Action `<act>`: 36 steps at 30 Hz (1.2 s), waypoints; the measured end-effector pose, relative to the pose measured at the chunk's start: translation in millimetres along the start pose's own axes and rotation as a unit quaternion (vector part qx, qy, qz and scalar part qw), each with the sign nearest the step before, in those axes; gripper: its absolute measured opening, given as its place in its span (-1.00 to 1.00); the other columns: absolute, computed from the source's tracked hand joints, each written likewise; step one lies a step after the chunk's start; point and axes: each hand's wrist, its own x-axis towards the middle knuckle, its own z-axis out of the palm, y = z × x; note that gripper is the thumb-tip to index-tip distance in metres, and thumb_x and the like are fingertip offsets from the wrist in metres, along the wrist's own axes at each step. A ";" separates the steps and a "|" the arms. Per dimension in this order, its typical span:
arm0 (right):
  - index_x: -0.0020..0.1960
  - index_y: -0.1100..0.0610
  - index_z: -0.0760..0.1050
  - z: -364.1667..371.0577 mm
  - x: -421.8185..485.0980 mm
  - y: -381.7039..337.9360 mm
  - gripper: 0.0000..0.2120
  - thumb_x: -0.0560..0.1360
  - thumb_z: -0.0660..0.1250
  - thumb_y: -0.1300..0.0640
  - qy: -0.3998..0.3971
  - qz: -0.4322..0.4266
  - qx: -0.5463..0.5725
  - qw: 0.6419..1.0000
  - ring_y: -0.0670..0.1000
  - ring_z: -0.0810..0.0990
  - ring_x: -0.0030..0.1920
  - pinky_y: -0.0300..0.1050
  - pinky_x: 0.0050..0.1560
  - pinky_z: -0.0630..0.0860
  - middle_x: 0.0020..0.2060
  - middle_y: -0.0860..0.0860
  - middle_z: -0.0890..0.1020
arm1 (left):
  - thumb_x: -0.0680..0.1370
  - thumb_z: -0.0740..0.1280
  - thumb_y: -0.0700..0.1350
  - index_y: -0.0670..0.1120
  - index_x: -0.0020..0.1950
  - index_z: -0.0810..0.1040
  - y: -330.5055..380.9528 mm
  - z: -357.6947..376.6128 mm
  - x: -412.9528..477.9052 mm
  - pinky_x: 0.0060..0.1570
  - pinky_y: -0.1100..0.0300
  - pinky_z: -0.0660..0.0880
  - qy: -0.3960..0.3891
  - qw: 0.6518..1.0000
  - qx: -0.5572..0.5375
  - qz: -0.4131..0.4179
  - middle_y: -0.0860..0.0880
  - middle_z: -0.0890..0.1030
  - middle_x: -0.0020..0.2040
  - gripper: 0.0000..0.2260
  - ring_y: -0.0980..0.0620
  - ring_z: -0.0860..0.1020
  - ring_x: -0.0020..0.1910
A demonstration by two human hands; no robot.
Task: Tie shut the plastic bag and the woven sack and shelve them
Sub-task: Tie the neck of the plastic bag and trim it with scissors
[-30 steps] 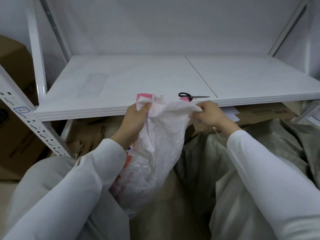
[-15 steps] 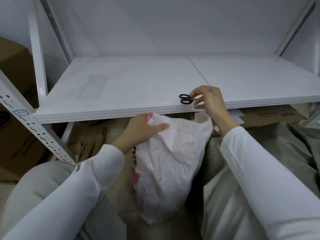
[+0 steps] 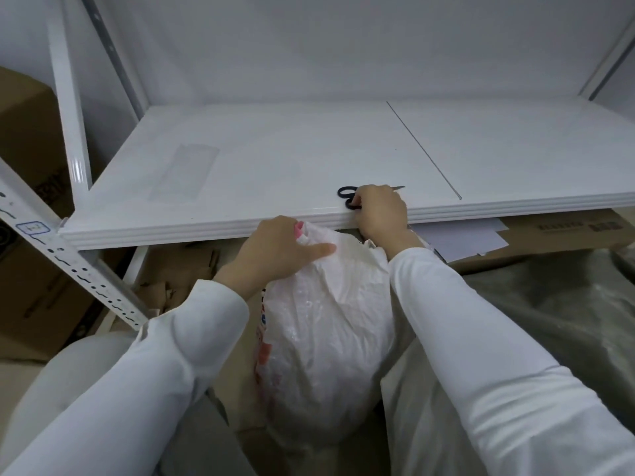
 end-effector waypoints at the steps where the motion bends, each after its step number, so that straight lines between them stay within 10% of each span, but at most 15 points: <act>1: 0.20 0.11 0.57 1.0 -0.1 -4.3 -0.71 0.53 0.23 0.25 0.009 -0.014 -0.003 1.000 0.22 0.54 0.14 -0.04 0.05 0.45 0.13 0.16 0.59 | 0.37 0.36 0.33 -0.13 -0.27 0.45 -1.2 -0.5 2.0 -0.26 0.13 0.35 -0.003 1.000 0.006 0.000 -0.02 0.44 -0.34 -0.50 0.00 0.45 -0.29; 10: -0.07 0.11 0.66 1.2 -7.2 -21.1 -0.89 0.43 0.40 0.25 0.007 -0.118 0.227 0.967 0.04 0.65 0.00 -0.10 0.09 0.52 -0.03 0.03 0.70 | 0.55 0.28 0.04 0.06 0.53 0.09 -2.2 10.5 4.2 -0.06 0.12 0.43 0.104 0.994 -0.010 0.030 -0.03 0.51 0.02 -0.40 -0.01 0.49 -0.03; 14: -0.12 0.14 0.66 -9.8 -16.3 -22.2 -0.91 0.40 0.44 0.29 0.002 -0.179 0.286 0.941 -0.05 0.64 0.06 -0.30 0.10 0.47 0.02 -0.01 0.69 | 0.61 0.16 -0.03 0.07 0.52 0.13 -1.1 20.5 14.7 -0.12 0.00 0.50 0.113 0.988 0.094 0.049 -0.13 0.52 0.05 -0.51 -0.14 0.52 -0.01; 19: -0.09 0.10 0.68 -10.5 -17.8 -11.9 -0.89 0.41 0.46 0.24 0.015 -0.215 0.276 0.937 -0.06 0.65 0.06 -0.10 0.15 0.53 0.06 0.01 0.68 | 0.62 0.19 -0.17 -0.11 0.22 0.39 7.1 28.6 24.0 -0.27 0.09 0.37 0.145 0.971 0.177 0.063 -0.12 0.58 -0.04 -0.81 -0.16 0.56 -0.10; 27: 0.22 0.06 0.49 -8.8 -10.5 16.3 -0.60 0.39 0.37 0.21 0.031 -0.054 0.068 0.996 0.06 0.52 0.14 -0.09 0.02 0.47 0.13 -0.01 0.57 | 0.63 0.15 -0.24 -0.18 0.05 0.36 17.4 33.3 27.1 -0.34 0.07 0.29 0.183 0.968 0.166 0.035 -0.15 0.49 -0.21 -0.96 -0.11 0.40 -0.30; 32: 0.02 0.08 0.58 -7.5 -7.8 19.9 -0.84 0.45 0.35 0.19 0.021 -0.014 0.129 0.991 0.07 0.57 0.01 -0.02 -0.03 0.55 -0.14 0.00 0.68 | 0.66 0.08 -0.13 -0.23 0.06 0.36 24.1 33.5 23.7 -0.35 0.04 0.33 0.209 0.974 0.077 0.035 -0.17 0.46 -0.23 -0.83 -0.14 0.42 -0.30; 36: -0.25 0.20 0.64 -20.7 -10.3 17.2 -0.91 0.41 0.48 0.19 0.015 -0.005 0.337 0.941 -0.04 0.59 -0.45 -0.19 -0.31 0.55 -0.41 0.07 0.65 | 0.65 0.08 -0.18 -0.18 -0.01 0.34 20.2 26.1 24.2 -0.29 -0.01 0.39 0.220 0.974 0.058 0.001 -0.20 0.47 -0.17 -0.90 -0.14 0.43 -0.24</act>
